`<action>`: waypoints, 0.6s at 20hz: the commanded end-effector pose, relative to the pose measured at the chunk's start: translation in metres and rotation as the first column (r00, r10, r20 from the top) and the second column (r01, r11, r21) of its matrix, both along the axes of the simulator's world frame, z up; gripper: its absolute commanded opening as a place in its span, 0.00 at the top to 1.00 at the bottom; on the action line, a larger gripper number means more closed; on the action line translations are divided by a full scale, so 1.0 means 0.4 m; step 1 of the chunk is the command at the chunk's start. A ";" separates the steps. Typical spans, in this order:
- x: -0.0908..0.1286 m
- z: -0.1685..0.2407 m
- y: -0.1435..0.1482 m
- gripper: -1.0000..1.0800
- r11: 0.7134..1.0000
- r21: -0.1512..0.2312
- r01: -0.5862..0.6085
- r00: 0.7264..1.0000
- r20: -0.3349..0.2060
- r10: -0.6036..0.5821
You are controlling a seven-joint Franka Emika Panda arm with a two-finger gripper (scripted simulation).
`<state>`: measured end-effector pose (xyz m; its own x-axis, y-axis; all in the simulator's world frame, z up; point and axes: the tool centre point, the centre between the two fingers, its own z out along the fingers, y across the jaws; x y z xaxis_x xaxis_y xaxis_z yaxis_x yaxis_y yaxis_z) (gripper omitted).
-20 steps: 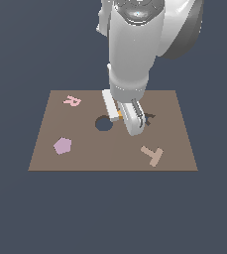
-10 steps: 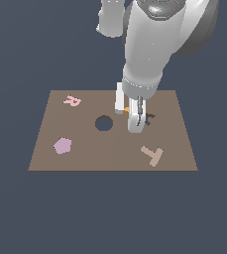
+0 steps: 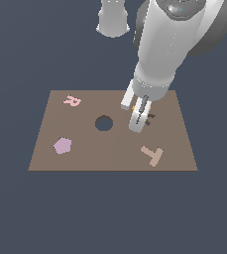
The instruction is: Insert a designated object into the corresponding slot on a board.
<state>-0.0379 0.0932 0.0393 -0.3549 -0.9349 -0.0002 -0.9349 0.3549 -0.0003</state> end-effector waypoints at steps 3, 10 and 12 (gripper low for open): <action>0.006 0.001 0.020 1.00 0.996 0.000 0.094 0.996 0.000 -0.094; 0.015 0.002 0.039 1.00 0.982 0.000 0.187 0.982 0.000 -0.187; 0.017 0.002 0.042 1.00 0.979 0.000 0.202 0.979 0.000 -0.202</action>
<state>-0.0318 0.1092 0.0399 -0.5240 -0.8517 -0.0002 -0.8517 0.5240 0.0001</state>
